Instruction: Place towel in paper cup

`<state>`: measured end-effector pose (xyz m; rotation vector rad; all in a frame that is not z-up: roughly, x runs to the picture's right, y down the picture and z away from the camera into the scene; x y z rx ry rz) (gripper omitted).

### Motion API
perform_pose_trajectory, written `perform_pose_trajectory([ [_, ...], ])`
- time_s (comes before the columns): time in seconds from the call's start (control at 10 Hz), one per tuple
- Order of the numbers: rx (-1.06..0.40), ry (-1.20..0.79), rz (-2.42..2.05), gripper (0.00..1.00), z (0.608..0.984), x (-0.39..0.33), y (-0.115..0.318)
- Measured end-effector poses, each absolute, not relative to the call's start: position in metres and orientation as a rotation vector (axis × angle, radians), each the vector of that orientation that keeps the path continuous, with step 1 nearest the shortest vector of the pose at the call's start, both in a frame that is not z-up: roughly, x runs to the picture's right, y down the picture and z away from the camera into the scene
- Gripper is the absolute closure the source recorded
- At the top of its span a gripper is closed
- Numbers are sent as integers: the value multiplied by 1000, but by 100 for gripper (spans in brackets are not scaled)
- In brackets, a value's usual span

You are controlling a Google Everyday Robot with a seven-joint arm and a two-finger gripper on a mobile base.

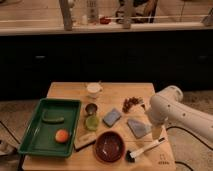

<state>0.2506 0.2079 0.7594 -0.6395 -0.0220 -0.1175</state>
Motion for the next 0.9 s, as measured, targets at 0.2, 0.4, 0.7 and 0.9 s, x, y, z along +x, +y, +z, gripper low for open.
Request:
perform_pose_trajectory([
  [0.2, -645, -32, -135, 20, 765, 245, 213],
  [0.4, -651, -36, -147, 20, 770, 245, 219],
  [0.7, -658, -48, -173, 20, 777, 238, 223],
  [0.9, -662, -55, -189, 20, 781, 237, 225],
])
